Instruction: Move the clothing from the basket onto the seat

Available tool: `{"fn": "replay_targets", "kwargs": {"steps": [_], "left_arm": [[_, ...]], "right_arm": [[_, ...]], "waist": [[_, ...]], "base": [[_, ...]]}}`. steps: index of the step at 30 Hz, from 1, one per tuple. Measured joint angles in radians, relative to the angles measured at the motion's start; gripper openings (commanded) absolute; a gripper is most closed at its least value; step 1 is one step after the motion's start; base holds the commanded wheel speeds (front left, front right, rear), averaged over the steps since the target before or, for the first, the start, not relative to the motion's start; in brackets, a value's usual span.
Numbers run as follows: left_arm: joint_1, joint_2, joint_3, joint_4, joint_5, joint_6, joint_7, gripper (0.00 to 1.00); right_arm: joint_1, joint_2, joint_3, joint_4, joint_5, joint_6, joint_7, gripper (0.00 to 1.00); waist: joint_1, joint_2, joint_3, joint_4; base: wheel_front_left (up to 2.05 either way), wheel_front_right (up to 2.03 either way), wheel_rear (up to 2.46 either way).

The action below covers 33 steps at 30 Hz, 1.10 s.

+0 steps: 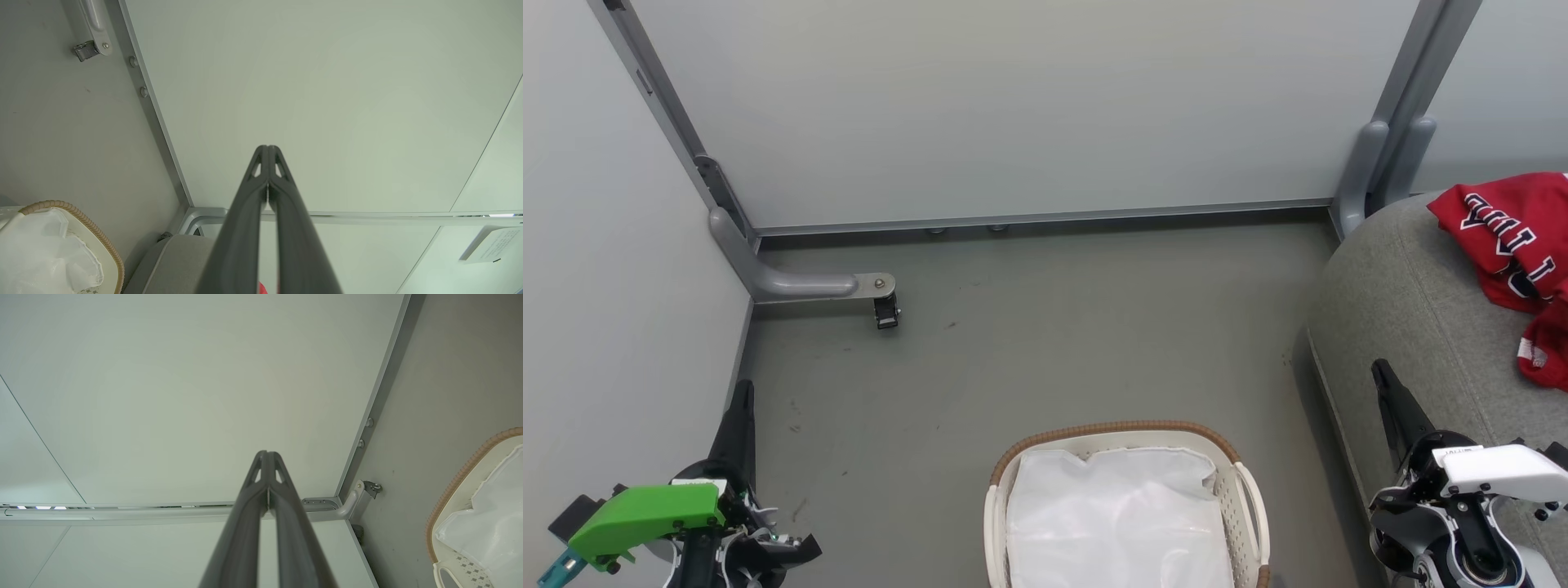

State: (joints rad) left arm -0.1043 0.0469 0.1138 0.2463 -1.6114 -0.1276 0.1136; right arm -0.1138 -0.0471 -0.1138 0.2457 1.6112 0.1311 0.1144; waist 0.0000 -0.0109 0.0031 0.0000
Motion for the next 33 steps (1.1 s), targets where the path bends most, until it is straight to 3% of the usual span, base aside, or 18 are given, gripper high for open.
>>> {"fn": "replay_targets", "kwargs": {"steps": [33], "left_arm": [[0.000,0.000,0.000,0.000,0.000,0.000,0.000,0.00]], "right_arm": [[0.000,0.000,0.000,0.000,0.000,0.000,0.000,0.00]], "waist": [[0.0000,0.0000,0.000,0.000]], "base": [[0.00,0.00,0.00]]}}
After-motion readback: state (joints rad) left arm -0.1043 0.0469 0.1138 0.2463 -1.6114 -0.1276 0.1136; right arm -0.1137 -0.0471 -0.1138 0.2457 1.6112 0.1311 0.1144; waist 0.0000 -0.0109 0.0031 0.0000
